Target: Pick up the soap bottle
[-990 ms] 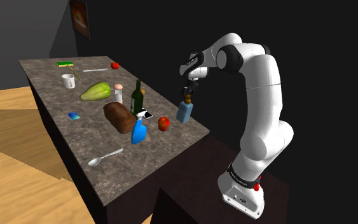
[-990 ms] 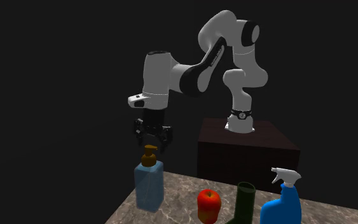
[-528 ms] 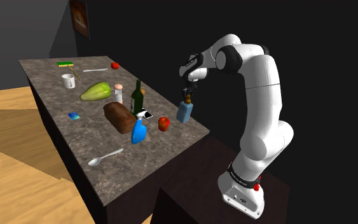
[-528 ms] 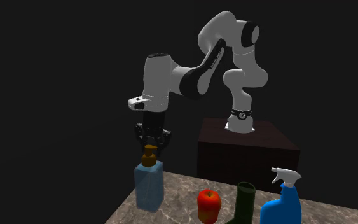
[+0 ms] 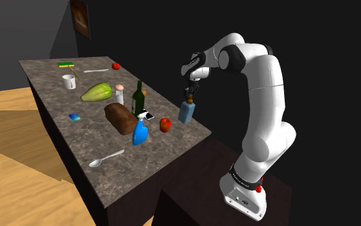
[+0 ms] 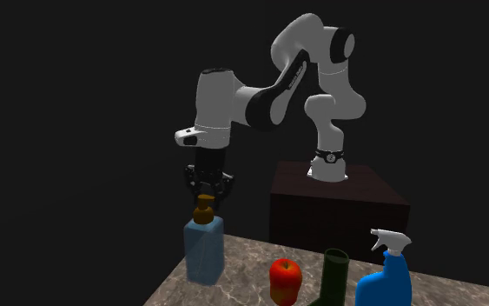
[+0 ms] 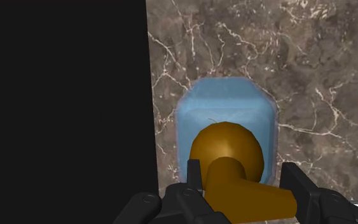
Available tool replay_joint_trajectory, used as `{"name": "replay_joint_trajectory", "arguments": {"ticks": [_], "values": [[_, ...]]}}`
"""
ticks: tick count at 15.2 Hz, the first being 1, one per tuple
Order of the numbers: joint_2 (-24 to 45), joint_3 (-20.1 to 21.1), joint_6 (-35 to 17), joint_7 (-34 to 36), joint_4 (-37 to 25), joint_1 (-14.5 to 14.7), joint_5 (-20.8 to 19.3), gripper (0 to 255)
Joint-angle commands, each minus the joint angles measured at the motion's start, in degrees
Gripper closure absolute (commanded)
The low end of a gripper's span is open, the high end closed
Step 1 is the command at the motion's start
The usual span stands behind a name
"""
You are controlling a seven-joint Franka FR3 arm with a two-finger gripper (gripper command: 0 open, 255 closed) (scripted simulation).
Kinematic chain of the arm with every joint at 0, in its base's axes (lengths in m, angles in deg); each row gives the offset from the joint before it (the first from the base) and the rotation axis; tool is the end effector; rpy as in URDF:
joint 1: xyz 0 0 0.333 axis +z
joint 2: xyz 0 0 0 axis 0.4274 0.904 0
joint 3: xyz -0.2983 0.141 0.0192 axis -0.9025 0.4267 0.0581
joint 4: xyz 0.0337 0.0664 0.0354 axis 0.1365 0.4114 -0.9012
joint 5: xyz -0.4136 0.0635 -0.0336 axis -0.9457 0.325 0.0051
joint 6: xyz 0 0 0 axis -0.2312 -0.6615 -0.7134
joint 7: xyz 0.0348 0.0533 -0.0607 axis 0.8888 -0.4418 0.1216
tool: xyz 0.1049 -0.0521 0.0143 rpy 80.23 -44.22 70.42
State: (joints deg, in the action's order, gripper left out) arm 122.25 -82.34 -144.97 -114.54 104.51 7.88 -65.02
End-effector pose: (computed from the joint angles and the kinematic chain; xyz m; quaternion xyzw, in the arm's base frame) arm 0.5932 -0.3903 0.2350 0.9946 -0.0825 -0.0036 0.0627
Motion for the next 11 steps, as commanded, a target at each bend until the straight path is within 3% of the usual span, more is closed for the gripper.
{"name": "replay_joint_trajectory", "arguments": {"ticks": [1, 11], "values": [[-0.9, -0.2, 1.0, 0.0, -0.2, 0.1, -0.2, 255], [-5.2, -1.1, 6.7, 0.2, -1.6, 0.7, -1.4, 255]]}}
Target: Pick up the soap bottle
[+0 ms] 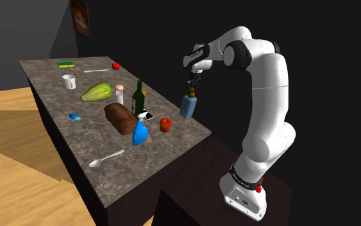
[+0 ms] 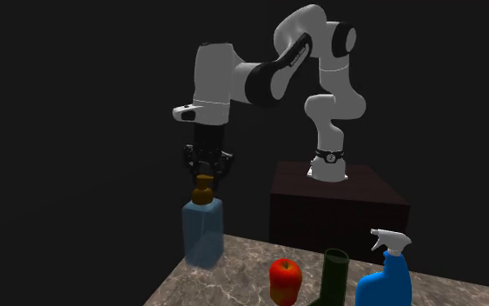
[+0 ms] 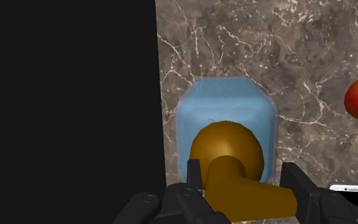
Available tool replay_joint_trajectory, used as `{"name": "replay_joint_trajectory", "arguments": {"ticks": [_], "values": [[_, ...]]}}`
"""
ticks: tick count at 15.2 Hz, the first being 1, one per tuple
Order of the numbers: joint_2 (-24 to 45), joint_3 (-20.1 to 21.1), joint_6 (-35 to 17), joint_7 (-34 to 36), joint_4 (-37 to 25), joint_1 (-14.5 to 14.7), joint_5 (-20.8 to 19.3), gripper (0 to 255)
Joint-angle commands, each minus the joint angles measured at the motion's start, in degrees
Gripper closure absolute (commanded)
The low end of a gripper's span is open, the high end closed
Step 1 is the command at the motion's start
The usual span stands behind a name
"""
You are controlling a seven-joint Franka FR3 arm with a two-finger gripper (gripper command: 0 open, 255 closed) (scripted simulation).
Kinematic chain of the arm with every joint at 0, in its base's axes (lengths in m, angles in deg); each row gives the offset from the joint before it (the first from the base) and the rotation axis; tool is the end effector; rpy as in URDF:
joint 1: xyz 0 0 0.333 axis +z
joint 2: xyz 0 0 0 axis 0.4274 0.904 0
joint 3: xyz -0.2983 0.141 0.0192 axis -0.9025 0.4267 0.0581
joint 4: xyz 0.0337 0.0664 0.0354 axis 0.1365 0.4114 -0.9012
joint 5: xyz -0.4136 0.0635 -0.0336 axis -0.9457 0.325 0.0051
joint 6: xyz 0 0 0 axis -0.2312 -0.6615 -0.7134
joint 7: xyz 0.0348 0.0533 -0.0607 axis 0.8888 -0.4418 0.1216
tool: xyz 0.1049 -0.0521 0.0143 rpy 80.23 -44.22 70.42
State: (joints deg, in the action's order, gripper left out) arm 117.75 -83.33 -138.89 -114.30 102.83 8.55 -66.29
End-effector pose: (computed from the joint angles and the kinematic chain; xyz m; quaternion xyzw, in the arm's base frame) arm 0.5951 -0.3915 0.2941 0.9946 -0.0826 -0.0037 0.0627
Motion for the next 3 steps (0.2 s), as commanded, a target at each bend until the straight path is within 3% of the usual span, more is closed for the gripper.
{"name": "replay_joint_trajectory", "arguments": {"ticks": [1, 3], "values": [[-1.1, -0.2, 1.2, 0.0, -0.1, 0.1, -0.3, 255], [-1.1, -0.2, 1.3, 0.0, -0.2, 0.1, -0.3, 255]]}}
